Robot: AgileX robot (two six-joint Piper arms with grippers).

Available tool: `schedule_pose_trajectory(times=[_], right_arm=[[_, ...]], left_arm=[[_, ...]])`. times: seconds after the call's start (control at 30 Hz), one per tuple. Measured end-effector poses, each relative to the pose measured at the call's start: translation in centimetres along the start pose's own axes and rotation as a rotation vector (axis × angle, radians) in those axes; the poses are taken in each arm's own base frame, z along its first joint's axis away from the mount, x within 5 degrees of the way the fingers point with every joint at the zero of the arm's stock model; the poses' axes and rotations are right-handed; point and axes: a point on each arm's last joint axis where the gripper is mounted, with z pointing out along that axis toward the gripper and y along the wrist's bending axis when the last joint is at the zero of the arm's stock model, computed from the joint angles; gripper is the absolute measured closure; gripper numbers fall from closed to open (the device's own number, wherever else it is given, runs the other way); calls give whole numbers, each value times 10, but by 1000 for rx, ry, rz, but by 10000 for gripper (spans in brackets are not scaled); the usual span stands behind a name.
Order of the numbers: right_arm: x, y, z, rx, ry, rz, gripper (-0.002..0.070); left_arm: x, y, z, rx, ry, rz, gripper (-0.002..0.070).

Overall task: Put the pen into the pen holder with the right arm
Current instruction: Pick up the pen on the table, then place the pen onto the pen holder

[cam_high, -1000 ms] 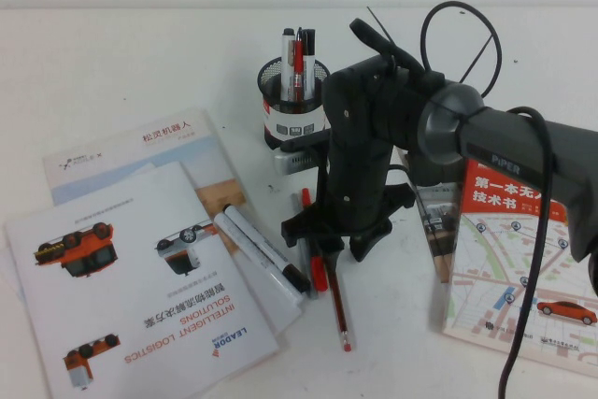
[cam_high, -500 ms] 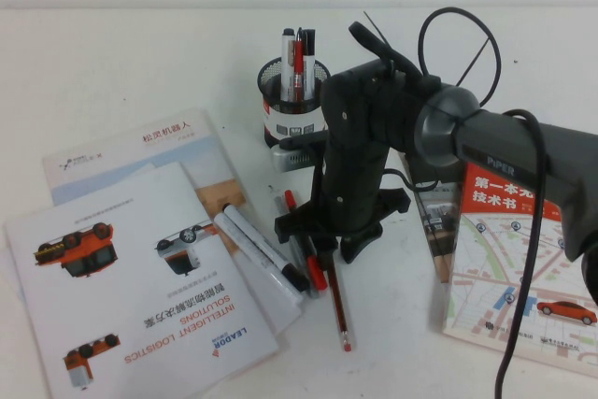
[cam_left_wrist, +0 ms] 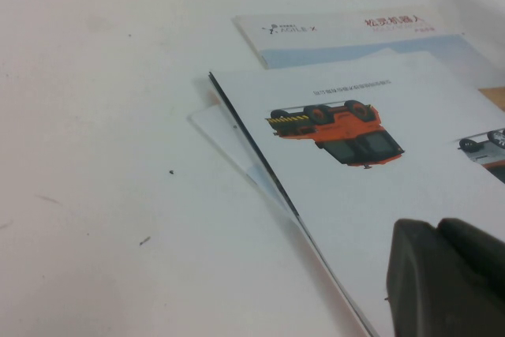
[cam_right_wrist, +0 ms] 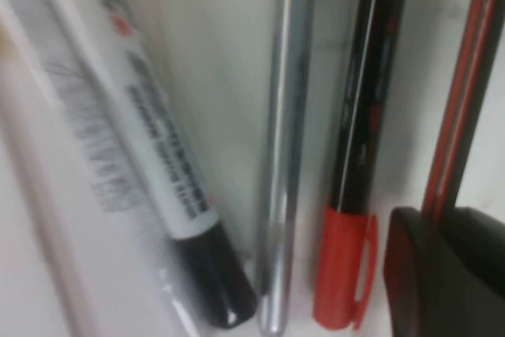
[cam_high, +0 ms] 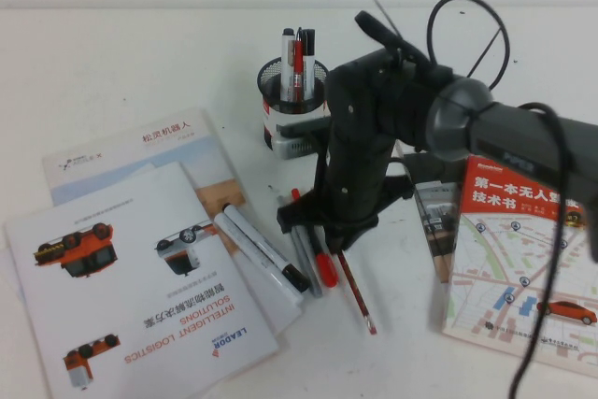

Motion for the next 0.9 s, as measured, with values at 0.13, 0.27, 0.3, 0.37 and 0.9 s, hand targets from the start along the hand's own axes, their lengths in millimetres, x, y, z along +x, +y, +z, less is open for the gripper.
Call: schedule_pose_trajectory(times=[0.13,0.27,0.3,0.37,0.9], right_arm=[[9,5,-27,-31,-148,-23,659],[32,6,-43,-83,-323,-40,659],[37,5,-50,-101,-386,-41,659],[49,1,-58,-140,-502,-35,659],[55,-9,-93,-254,-1488,-161,659]], left_arm=[[0,0,0,0,0,0,678],[0,0,0,0,0,0,678],[0,0,0,0,0,0,678],[0,0,0,0,0,0,678],[0,0,0,0,0,0,678]])
